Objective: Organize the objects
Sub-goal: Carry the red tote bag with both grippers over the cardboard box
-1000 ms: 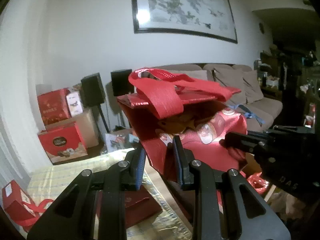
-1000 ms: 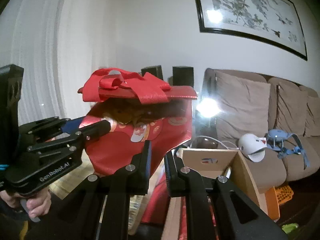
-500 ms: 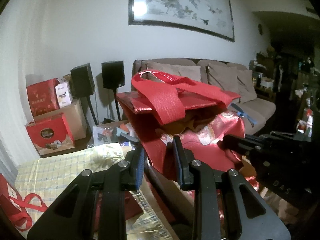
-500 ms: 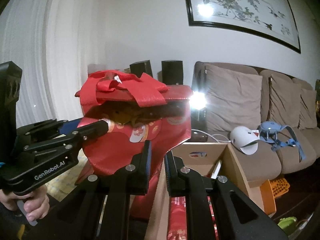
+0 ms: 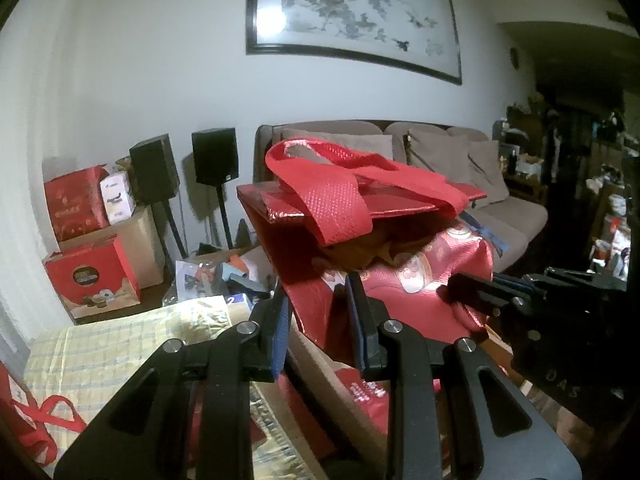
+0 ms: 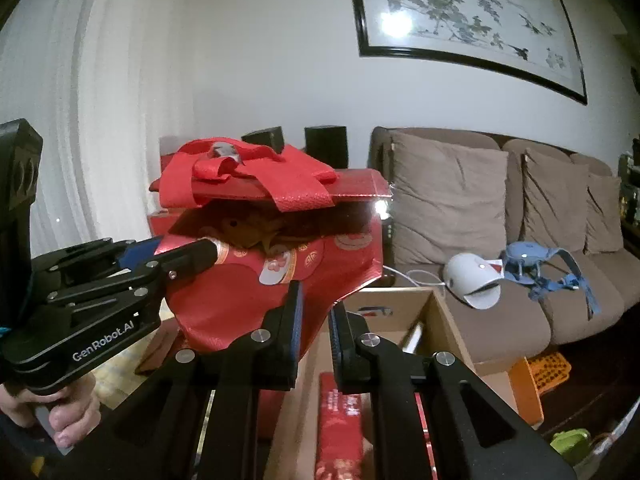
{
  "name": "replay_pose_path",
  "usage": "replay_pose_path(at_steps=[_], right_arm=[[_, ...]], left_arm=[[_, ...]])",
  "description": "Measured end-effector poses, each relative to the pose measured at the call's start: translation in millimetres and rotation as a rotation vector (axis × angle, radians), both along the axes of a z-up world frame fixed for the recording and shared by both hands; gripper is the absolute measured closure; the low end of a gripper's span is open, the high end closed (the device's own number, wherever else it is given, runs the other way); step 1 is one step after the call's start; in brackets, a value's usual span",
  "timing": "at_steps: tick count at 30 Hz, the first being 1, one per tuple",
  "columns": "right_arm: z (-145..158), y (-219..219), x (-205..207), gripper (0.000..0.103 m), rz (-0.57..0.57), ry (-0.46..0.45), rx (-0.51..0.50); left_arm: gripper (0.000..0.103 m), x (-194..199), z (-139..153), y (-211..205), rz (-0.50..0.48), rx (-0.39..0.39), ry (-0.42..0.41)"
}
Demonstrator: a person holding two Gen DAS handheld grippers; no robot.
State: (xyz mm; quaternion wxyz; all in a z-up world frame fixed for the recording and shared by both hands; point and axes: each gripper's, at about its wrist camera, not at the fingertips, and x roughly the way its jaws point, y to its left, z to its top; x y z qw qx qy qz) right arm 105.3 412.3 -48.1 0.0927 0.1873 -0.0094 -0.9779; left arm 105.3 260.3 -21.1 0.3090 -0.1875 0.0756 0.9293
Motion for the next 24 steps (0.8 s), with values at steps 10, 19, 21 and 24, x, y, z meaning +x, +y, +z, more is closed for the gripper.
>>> replay_pose_path(at_steps=[10, 19, 21, 24], right_arm=[[-2, 33, 0, 0.091, -0.071, -0.017, -0.044], [-2, 46, 1, 0.091, -0.119, -0.021, -0.030], [-3, 46, 0, 0.091, -0.126, -0.022, -0.020], [-4, 46, -1, 0.091, -0.133, -0.032, -0.001]], left_arm=[[0.079, 5, -2, 28, -0.017, 0.021, -0.025], [0.079, 5, -7, 42, -0.017, 0.030, -0.055], [0.079, 7, -9, 45, -0.012, 0.036, -0.061], [0.079, 7, -13, 48, -0.007, 0.050, -0.077]])
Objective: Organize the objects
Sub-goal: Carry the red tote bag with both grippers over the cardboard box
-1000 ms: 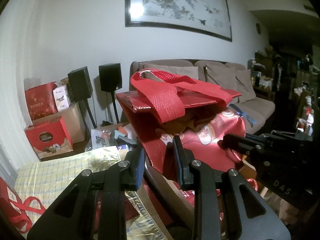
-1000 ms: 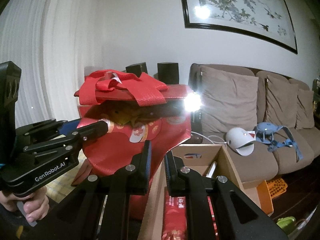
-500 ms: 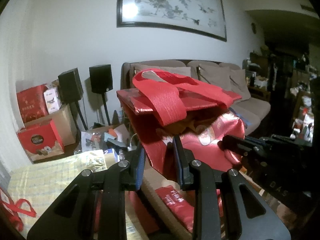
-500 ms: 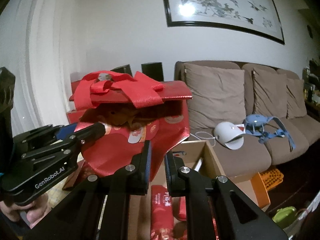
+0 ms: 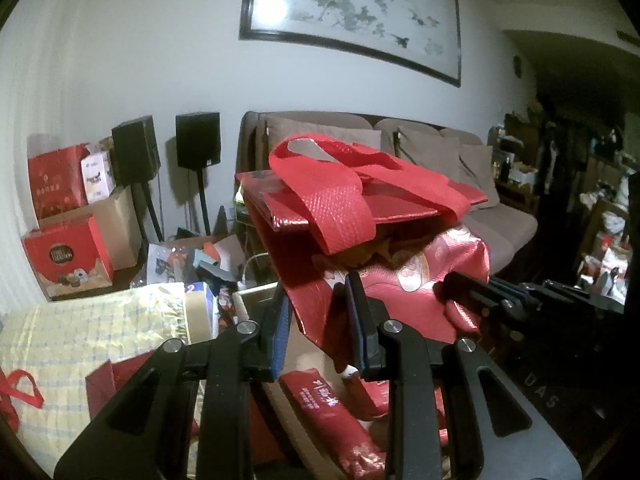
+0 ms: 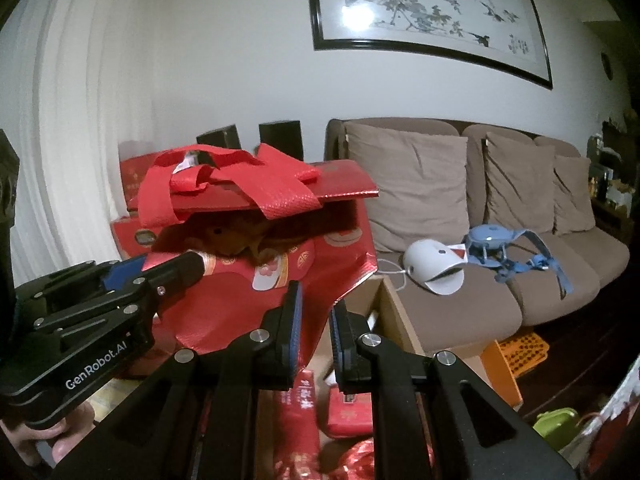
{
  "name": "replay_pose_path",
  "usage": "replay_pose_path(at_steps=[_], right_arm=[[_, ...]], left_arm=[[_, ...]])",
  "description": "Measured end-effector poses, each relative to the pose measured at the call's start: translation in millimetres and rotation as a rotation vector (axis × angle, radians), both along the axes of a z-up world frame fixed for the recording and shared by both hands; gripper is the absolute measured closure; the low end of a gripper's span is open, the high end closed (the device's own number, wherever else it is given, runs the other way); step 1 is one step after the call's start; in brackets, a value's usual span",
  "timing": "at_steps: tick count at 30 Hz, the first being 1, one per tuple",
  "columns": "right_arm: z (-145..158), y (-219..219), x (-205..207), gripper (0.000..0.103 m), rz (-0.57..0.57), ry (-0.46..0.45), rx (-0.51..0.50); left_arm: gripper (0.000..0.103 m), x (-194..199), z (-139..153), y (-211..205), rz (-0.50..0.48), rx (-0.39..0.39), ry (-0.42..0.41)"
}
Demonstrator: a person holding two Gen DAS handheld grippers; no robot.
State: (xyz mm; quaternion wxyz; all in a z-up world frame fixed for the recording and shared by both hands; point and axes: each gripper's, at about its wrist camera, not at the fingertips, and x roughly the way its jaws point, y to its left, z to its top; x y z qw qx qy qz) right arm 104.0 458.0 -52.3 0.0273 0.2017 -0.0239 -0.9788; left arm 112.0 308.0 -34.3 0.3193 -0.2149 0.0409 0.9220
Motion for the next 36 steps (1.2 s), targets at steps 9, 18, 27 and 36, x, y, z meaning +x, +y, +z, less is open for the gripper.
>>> replay_pose_path(at_steps=[9, 18, 27, 36], right_arm=[[-5, 5, -2, 0.090, -0.021, -0.004, 0.029], [-22, 3, -15, 0.089, -0.029, -0.048, 0.059], [-43, -4, -29, 0.088, -0.043, -0.100, 0.110], [-72, 2, -44, 0.088, -0.046, -0.179, 0.098]], left_arm=[[0.079, 17, -7, 12, 0.015, -0.031, 0.100], [0.079, 9, -26, 14, 0.020, -0.039, 0.055], [0.079, -6, -47, 18, 0.033, -0.050, -0.005], [0.079, -19, -76, 25, 0.021, -0.084, -0.078]])
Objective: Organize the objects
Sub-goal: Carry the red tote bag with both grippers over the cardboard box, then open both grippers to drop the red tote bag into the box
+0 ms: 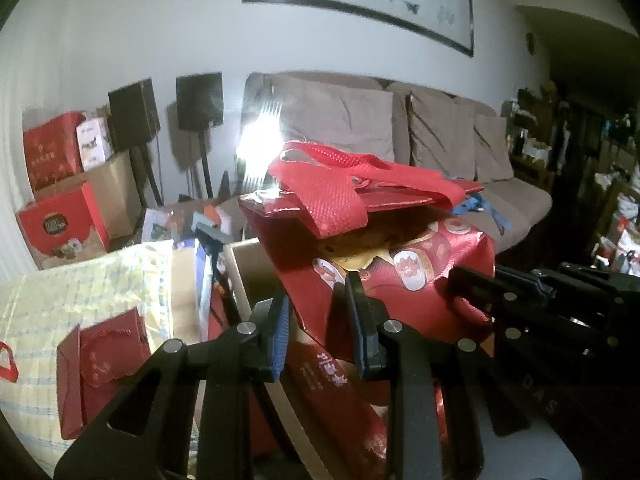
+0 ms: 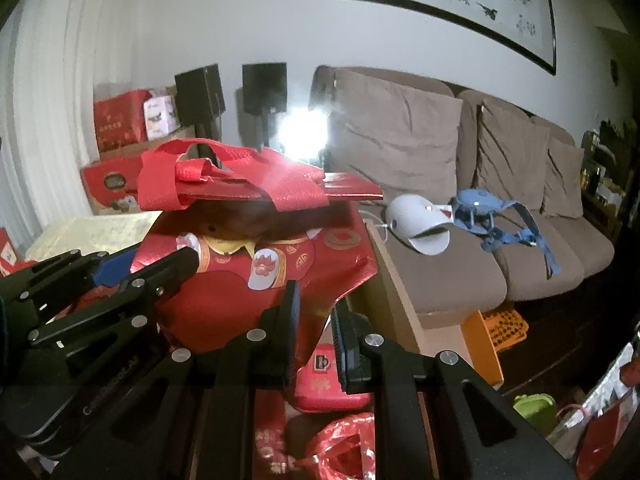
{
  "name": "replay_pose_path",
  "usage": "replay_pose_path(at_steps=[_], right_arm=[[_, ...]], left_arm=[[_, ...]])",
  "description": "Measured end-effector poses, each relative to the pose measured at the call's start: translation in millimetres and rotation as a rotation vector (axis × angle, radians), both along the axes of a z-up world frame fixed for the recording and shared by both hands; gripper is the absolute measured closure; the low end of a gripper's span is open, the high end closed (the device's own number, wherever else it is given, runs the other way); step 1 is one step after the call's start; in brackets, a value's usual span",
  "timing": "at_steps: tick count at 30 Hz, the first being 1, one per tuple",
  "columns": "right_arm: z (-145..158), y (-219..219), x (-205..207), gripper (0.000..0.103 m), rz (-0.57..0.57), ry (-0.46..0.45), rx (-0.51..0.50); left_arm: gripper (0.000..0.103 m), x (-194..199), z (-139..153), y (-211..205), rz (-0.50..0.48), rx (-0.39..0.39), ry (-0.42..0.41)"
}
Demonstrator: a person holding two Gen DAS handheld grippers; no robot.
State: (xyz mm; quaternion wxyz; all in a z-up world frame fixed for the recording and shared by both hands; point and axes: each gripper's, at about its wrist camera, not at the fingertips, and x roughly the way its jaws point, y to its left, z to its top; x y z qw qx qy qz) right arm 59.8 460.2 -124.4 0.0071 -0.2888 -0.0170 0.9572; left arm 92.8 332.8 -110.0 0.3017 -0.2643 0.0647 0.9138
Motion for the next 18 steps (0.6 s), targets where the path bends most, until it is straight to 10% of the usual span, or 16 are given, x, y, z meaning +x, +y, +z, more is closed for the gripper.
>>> replay_pose_path(at_steps=[18], right_arm=[[-39, 5, -15, 0.088, -0.013, -0.125, 0.004]], left_arm=[[0.079, -19, -39, 13, -0.050, -0.069, -0.131]])
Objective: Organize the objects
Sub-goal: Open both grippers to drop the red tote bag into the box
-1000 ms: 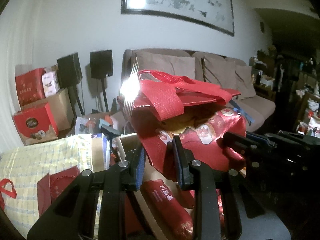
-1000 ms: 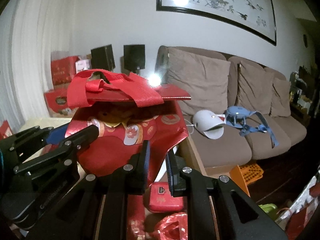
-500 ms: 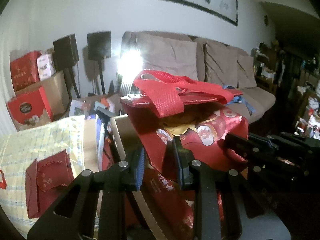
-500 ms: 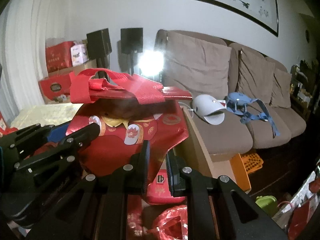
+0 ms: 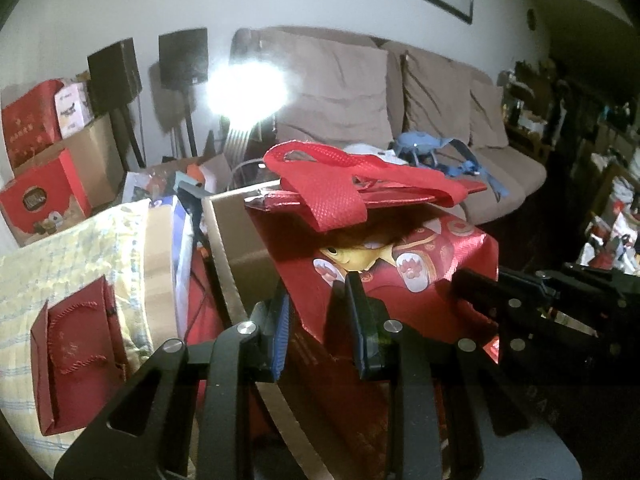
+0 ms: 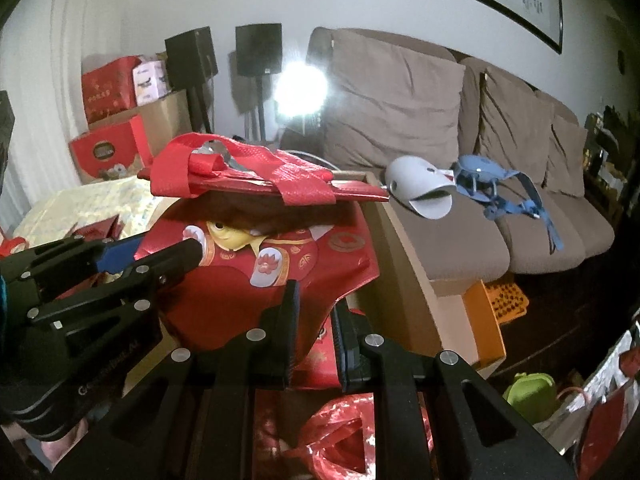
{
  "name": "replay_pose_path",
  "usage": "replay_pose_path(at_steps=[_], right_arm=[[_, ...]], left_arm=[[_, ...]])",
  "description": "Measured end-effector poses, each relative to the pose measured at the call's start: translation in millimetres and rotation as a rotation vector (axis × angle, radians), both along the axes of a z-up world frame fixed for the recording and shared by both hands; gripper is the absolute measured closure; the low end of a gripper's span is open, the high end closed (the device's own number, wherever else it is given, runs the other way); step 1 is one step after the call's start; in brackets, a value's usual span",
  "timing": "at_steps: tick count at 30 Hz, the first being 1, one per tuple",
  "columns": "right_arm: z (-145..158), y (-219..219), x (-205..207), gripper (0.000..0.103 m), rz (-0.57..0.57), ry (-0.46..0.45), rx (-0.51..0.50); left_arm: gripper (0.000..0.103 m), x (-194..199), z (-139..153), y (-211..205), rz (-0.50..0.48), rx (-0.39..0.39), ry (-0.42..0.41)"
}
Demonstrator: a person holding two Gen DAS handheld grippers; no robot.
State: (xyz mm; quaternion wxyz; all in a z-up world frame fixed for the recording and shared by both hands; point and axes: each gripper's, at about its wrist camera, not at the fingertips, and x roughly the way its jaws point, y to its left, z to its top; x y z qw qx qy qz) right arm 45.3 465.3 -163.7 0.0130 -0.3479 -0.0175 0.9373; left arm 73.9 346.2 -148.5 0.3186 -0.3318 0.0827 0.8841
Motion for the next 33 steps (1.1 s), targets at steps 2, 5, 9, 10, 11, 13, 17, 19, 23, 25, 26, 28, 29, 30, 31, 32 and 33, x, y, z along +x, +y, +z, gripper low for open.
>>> replay_pose_path(at_steps=[2, 5, 9, 10, 11, 13, 17, 19, 23, 25, 26, 28, 29, 30, 31, 32, 33], right_arm=[[-4, 0, -2, 0.088, 0.000, -0.012, -0.002], [-11, 1, -4, 0.088, -0.001, -0.035, -0.006], [-18, 1, -7, 0.088, -0.003, -0.063, -0.011], [-20, 1, -8, 0.088, -0.002, -0.071, -0.011], [-21, 1, -8, 0.088, -0.001, -0.078, -0.012], [-25, 0, -10, 0.088, 0.005, -0.097, -0.015], [-34, -2, -13, 0.088, 0.016, -0.134, -0.020], [-37, -1, -14, 0.088, 0.015, -0.151, -0.025], [-39, 1, -14, 0.088, 0.008, -0.162, -0.039], [-39, 4, -14, 0.088, 0.014, -0.168, -0.078], [-38, 6, -14, 0.088, 0.016, -0.169, -0.098], [-38, 10, -14, 0.088, 0.012, -0.171, -0.132], [-37, 10, -15, 0.088, 0.009, -0.170, -0.134], [-36, 11, -14, 0.087, 0.000, -0.166, -0.125], [-36, 9, -15, 0.083, -0.004, -0.170, -0.106], [-38, 5, -16, 0.081, -0.012, -0.181, -0.054], [-41, 0, -18, 0.080, -0.012, -0.190, -0.007]], left_arm=[[0.079, -2, -5, 1, -0.003, -0.006, -0.017], [0.079, -4, -12, 3, -0.005, -0.026, -0.039], [0.079, -7, -18, 5, -0.004, -0.046, -0.079], [0.079, -9, -20, 4, -0.001, -0.044, -0.101], [0.079, -11, -22, 4, 0.001, -0.044, -0.122], [0.079, -16, -26, 2, 0.003, -0.050, -0.156], [0.079, -21, -35, 1, 0.002, -0.079, -0.199], [0.079, -21, -38, 3, -0.004, -0.097, -0.203], [0.078, -18, -38, 4, -0.014, -0.114, -0.207], [0.077, -17, -36, 4, -0.006, -0.133, -0.208], [0.076, -16, -34, 4, -0.005, -0.138, -0.205], [0.071, -12, -30, 2, -0.007, -0.152, -0.191], [0.067, -11, -28, 2, -0.007, -0.166, -0.181], [0.066, -8, -25, 2, -0.010, -0.182, -0.157], [0.062, -4, -22, 1, -0.022, -0.187, -0.128], [0.058, -1, -18, 1, -0.024, -0.194, -0.108], [0.055, 2, -14, 0, -0.021, -0.202, -0.086]])
